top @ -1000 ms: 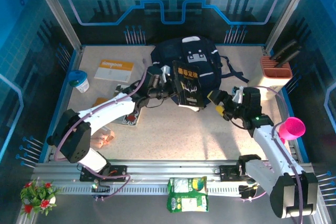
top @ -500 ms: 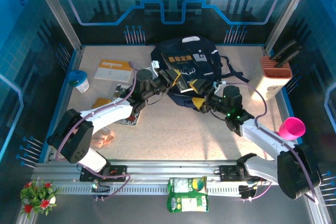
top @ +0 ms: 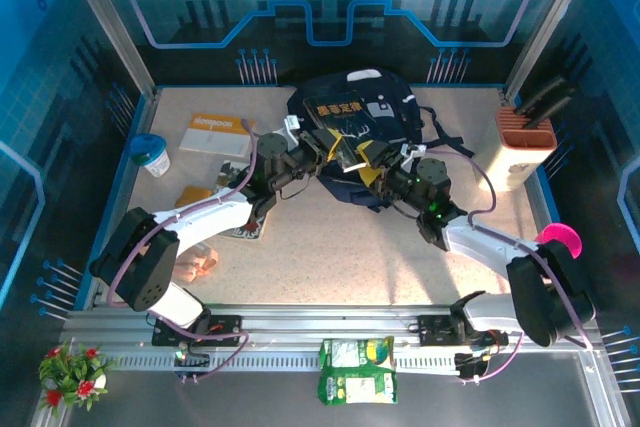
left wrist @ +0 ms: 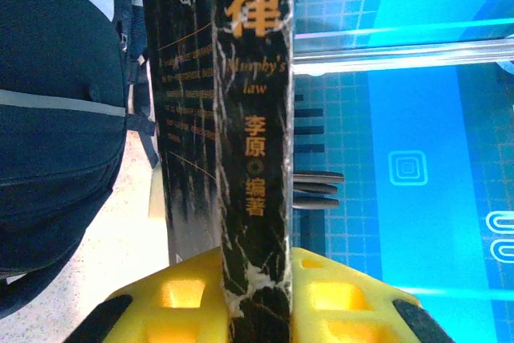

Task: Pack books, pencil case, and school supplies into a backpack

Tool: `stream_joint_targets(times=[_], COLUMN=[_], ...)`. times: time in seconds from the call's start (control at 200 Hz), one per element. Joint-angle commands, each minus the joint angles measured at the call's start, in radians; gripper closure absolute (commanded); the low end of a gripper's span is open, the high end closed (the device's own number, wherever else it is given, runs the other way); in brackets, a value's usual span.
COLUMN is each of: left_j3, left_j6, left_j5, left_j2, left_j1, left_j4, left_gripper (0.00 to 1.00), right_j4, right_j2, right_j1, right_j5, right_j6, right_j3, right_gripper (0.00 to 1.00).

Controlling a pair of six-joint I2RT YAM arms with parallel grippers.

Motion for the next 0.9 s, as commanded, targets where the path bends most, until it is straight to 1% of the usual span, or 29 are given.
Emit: stream_joint_targets(times=[0.0,0.12,0.145,0.185,0.215,0.32,0.395,0.47,0.565,0.68,0.74,0.815,0.895], left_j3=[0.001,-0.005,-0.009,-0.02,-0.028,-0.034,-0.03,0.008,0.077,0.158,0.224,0.329,0.447], left_j6=[-0.006,0.011,0.015,0.021,0.03,0.104,0.222,0.367,0.547,0.74,0.853,0.968,1.087], left_j5=[0.021,0.041,0.045,0.05,0.053,0.083,0.089,0.089,0.093,0.12,0.146,0.164,0.139], left_j2=[-0.005,0.011,0.012,0.014,0.014,0.018,0.015,0.012,0.03,0.083,0.124,0.189,0.272], left_j1=[0.014,0.03,0.034,0.04,0.046,0.066,0.069,0.069,0.066,0.066,0.065,0.06,0.047], left_j4=[0.155,0.142,0.133,0.124,0.121,0.068,-0.004,-0.156,-0.339,-0.454,-0.527,-0.642,-0.781], left_gripper=[0.85,0.77,0.74,0.7,0.64,0.42,0.3,0.23,0.17,0.11,0.11,0.1,0.1], right_j4=[0.073,0.034,0.011,-0.027,-0.057,-0.132,-0.197,-0.298,-0.438,-0.655,-0.756,-0.844,-0.935], right_j2=[0.024,0.012,0.0,-0.02,-0.038,-0.11,-0.165,-0.225,-0.314,-0.429,-0.48,-0.524,-0.551], right_j1=[0.008,0.006,0.005,0.002,0.0,-0.008,-0.037,-0.081,-0.152,-0.244,-0.297,-0.37,-0.441], right_j5=[0.047,0.069,0.078,0.091,0.104,0.161,0.167,0.151,0.129,0.12,0.104,0.054,0.017], right_j6=[-0.017,-0.06,-0.079,-0.11,-0.137,-0.241,-0.308,-0.373,-0.465,-0.601,-0.659,-0.726,-0.774], right_j3=[0.037,0.044,0.044,0.046,0.046,0.029,0.03,0.04,0.046,0.059,0.069,0.073,0.083], right_gripper=[0.48,0.67,0.72,0.76,0.79,0.84,0.86,0.87,0.87,0.87,0.86,0.86,0.86])
